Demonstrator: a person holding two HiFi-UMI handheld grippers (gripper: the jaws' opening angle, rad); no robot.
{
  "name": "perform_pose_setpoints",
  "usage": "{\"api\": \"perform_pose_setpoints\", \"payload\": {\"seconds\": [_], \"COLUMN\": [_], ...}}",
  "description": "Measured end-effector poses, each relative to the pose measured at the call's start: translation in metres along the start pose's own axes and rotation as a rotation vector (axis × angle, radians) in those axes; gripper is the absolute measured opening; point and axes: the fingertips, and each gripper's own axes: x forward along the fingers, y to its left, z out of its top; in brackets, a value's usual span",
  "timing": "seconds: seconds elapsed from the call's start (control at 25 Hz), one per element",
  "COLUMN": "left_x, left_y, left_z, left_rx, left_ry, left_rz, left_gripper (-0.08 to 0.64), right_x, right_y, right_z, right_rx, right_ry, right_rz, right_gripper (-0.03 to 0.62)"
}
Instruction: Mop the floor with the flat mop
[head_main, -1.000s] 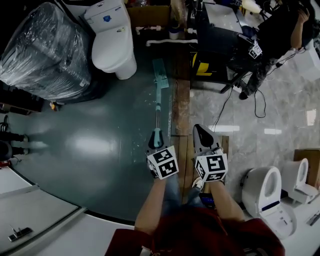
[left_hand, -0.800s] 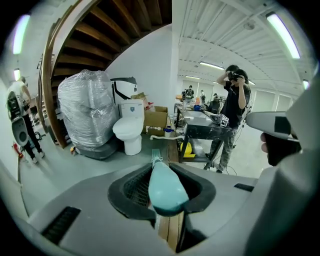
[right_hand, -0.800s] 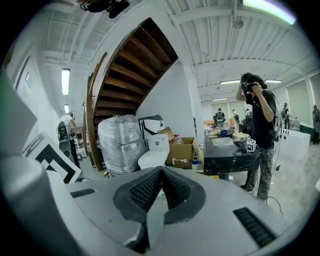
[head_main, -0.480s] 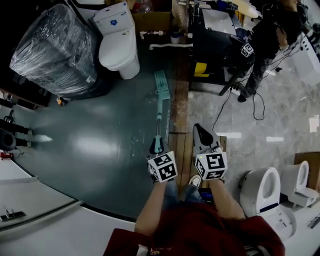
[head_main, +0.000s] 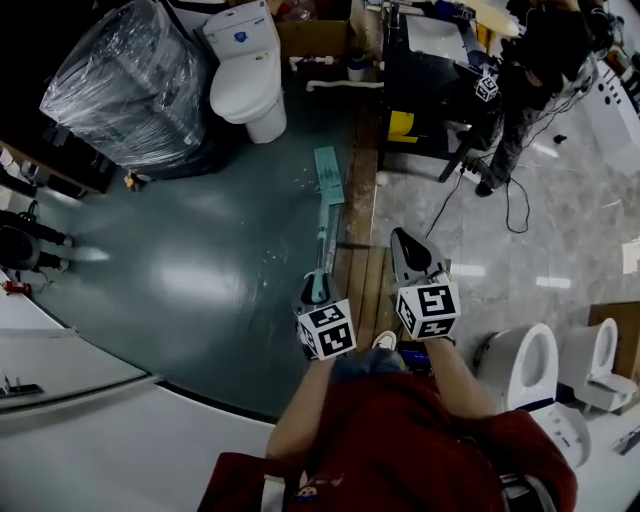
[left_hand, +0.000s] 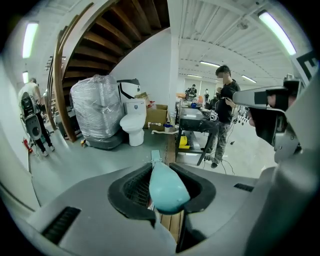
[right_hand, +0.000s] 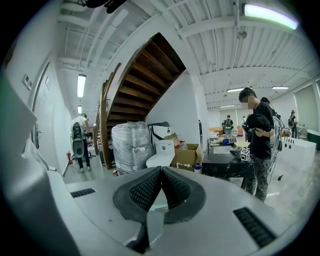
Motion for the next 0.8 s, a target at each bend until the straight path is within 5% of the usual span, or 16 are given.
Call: {"api": "perform_pose_setpoints", "payload": {"seconds": [0.8], "left_x": [-0.083], "left_y": [-0.057], "left_z": [-0.046], "left_rx": [0.018], "left_ry": [-0.012], "left_rz": [0.007], "left_gripper": [0.121], "right_x": [-0.094], "right_y": [-0.024], "right_z": [-0.012], "right_rx": [-0.037], "right_ry": [-0.029], "right_rz": [0.042], "right_gripper": [0.017]}}
